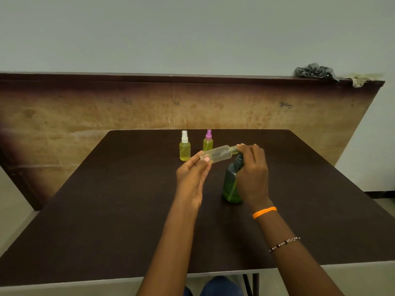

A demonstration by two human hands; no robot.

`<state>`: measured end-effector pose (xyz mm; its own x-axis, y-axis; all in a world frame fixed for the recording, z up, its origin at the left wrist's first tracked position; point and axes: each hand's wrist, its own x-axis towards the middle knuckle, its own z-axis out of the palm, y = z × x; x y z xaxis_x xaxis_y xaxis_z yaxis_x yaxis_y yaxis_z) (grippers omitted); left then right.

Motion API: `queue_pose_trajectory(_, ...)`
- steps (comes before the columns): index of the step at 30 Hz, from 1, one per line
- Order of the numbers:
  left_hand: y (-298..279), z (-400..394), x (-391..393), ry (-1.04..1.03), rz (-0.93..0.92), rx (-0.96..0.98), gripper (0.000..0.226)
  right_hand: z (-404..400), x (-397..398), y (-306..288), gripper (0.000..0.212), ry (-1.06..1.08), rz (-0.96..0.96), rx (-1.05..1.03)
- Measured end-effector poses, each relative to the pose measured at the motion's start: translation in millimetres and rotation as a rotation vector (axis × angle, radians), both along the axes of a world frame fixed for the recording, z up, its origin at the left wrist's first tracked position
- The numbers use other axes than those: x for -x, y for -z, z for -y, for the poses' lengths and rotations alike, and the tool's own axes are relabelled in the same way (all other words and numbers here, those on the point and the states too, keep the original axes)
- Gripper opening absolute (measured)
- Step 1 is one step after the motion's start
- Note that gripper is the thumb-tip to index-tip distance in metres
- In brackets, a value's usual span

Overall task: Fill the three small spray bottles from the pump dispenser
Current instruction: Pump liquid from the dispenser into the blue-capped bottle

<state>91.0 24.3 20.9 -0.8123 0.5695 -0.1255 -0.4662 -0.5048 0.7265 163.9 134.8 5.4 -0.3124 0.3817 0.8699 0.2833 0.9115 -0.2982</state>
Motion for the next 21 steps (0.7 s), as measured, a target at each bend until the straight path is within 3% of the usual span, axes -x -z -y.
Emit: queue_pose_trajectory(21,3.8,-0.3,-2.4,0.009,0.064,-0.025,0.037,6.3,-3.8,-6.4,0.039,0.031,0.114,-0.002)
